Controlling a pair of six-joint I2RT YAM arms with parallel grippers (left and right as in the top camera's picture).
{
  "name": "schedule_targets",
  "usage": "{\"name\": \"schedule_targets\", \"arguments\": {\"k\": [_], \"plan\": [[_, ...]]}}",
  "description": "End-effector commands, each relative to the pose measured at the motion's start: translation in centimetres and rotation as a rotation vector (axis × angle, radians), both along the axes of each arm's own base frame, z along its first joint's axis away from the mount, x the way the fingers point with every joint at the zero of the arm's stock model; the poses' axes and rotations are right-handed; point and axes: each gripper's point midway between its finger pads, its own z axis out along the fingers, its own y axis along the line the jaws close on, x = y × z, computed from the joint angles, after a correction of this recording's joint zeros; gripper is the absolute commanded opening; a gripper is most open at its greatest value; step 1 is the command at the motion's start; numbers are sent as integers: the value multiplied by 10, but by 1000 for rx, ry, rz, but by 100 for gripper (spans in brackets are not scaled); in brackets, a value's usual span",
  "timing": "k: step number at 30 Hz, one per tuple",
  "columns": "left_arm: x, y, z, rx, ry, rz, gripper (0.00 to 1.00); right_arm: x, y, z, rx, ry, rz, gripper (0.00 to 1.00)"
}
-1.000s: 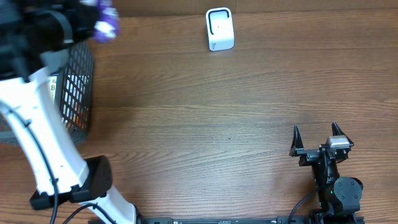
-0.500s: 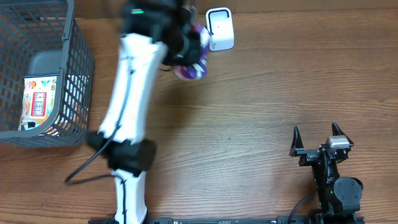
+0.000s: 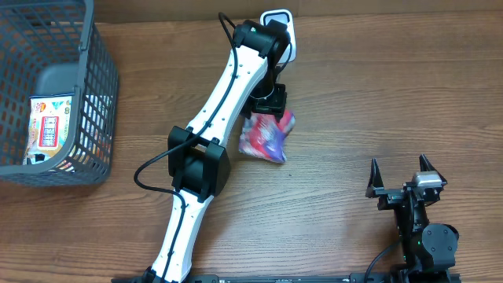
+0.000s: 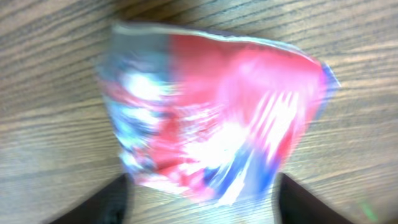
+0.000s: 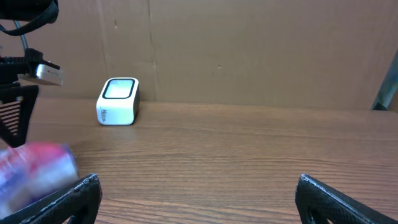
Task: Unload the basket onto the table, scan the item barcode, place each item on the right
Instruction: 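Lift the pad pack out and place it on the table center, then move the left gripper back into the basket above the beige pouch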
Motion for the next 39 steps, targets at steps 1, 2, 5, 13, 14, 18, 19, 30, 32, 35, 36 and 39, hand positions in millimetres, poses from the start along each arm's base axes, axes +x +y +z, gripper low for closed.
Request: {"name": "schedule_targets", "arguments": {"k": [1,2,5,13,14,18,19,30,32,35,36,39], "plan": [[4,5,11,-7,-30,-12,92,0,0,-1,4,-5,0,100],[6,6,16,-14,-44,-9,95,0,0,-1,4,-5,0,100],[12,9,37,-45,-95,5,95,0,0,-1,4,-5,0,100],[16,53,141,-135,-336,77,95,0,0,-1,4,-5,0,100],[14,63,158,-146,-377,87,96,0,0,-1,4,-5,0,100],[-4,108,226,-175,-551,156,100,0,0,-1,4,-5,0,100],[-9,119,239,-175,-586,172,100,0,0,-1,4,-5,0,100],[-73,309,319,-3,-863,665,100,0,0,-1,4,-5,0,100],[-80,340,318,35,-866,756,100,0,0,-1,4,-5,0,100],[-83,389,316,78,-887,924,100,0,0,-1,4,-5,0,100],[-82,404,315,89,-898,974,100,0,0,-1,4,-5,0,100],[-77,441,311,104,-925,1096,100,0,0,-1,4,-5,0,100]]}}
